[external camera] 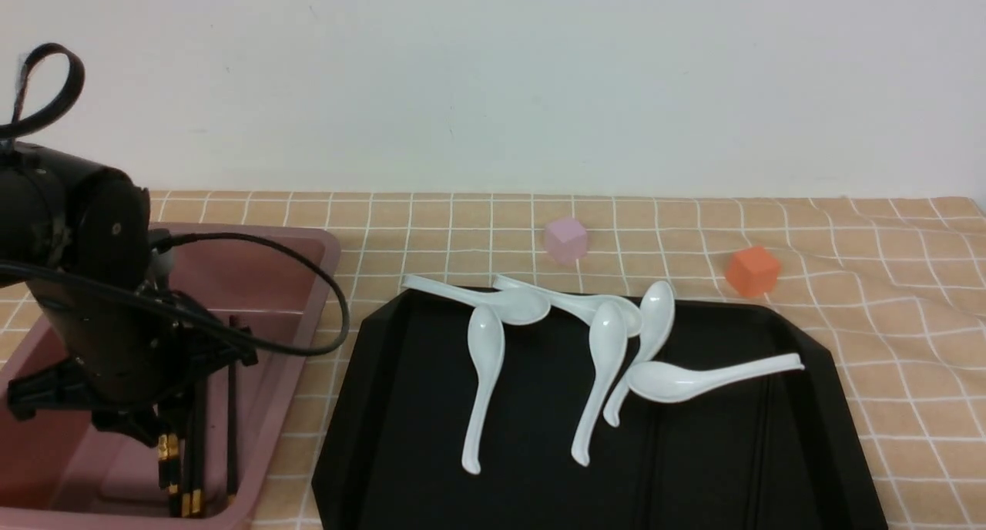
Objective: On brown tablecloth take chopsticks from black tray and put them in box.
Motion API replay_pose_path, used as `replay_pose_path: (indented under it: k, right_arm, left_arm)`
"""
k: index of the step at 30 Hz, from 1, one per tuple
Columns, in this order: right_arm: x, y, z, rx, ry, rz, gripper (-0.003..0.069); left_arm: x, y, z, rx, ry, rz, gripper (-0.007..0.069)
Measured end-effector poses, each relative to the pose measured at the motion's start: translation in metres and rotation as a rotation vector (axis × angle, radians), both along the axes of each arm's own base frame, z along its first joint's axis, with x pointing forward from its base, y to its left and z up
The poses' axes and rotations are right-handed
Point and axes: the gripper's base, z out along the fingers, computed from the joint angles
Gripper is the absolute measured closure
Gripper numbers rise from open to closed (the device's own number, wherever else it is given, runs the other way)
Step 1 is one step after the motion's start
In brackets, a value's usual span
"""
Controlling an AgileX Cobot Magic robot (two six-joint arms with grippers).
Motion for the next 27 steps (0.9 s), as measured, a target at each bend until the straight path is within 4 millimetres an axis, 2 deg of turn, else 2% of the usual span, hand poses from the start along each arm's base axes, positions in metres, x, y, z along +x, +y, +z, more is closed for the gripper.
replay_pose_path:
  k: [7, 10, 14, 17, 19, 21, 23, 24, 27]
  right_arm:
    - [0.0, 0.0, 0.0, 0.0, 0.0, 0.0, 0.0419]
    - [0.0, 0.0, 0.0, 0.0, 0.0, 0.0, 0.0419]
    - [0.0, 0.0, 0.0, 0.0, 0.0, 0.0, 0.0419]
    - [0.0, 0.0, 0.0, 0.0, 0.0, 0.0, 0.0419]
    - [0.0, 0.0, 0.0, 0.0, 0.0, 0.0, 0.0419]
    - [0.0, 0.0, 0.0, 0.0, 0.0, 0.0, 0.0419]
    - [0.0, 0.0, 0.0, 0.0, 0.0, 0.0, 0.0419]
    - [0.0, 0.0, 0.0, 0.0, 0.0, 0.0, 0.0419]
    - [0.0, 0.0, 0.0, 0.0, 0.0, 0.0, 0.0419]
  left_arm:
    - [-0.002, 0.0, 0.001, 0.005, 0.016, -0.018, 0.0352]
    - [-0.006, 0.0, 0.008, 0.003, 0.017, -0.054, 0.0353]
    - [-0.019, 0.001, 0.03, -0.011, -0.019, -0.1, 0.0429]
    - [-0.034, 0.001, 0.054, -0.044, -0.082, -0.108, 0.052]
    - [-0.048, 0.001, 0.072, -0.086, -0.143, -0.128, 0.0595]
    - [-0.065, 0.001, 0.086, -0.113, -0.194, -0.161, 0.0637]
    - [-0.084, 0.004, 0.094, -0.119, -0.238, -0.189, 0.0637]
    - [-0.087, 0.004, 0.094, -0.125, -0.241, -0.19, 0.0637]
    - [-0.131, 0.01, 0.096, -0.152, -0.308, -0.206, 0.0637]
